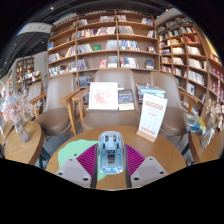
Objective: Arrange mouse
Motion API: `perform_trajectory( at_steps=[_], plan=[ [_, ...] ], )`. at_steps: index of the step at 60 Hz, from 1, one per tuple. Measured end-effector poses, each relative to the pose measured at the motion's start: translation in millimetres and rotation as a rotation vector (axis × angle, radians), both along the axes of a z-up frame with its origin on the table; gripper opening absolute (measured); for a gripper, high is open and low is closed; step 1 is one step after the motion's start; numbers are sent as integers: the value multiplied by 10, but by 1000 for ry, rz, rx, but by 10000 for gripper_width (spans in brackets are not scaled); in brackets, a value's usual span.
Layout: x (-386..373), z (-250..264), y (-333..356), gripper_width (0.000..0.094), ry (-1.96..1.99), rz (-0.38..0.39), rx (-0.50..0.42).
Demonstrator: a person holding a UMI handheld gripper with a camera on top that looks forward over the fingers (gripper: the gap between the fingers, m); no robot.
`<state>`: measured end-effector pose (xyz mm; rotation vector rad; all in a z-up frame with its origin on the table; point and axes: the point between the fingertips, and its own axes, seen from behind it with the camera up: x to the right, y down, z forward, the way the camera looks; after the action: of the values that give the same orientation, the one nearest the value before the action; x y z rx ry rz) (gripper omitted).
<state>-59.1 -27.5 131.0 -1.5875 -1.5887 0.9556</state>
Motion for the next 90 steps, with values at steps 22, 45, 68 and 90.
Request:
perform_trajectory(
  at_steps=[22, 45, 68, 90],
  plan=[
    [-404, -1332, -1152, 387, -204, 30, -4],
    [-303, -1108, -1041, 840, -144, 30, 47],
    [1318, 177, -235, 853, 18, -6, 59],
    [2468, 225, 185, 854, 32, -29, 46]
  ],
)
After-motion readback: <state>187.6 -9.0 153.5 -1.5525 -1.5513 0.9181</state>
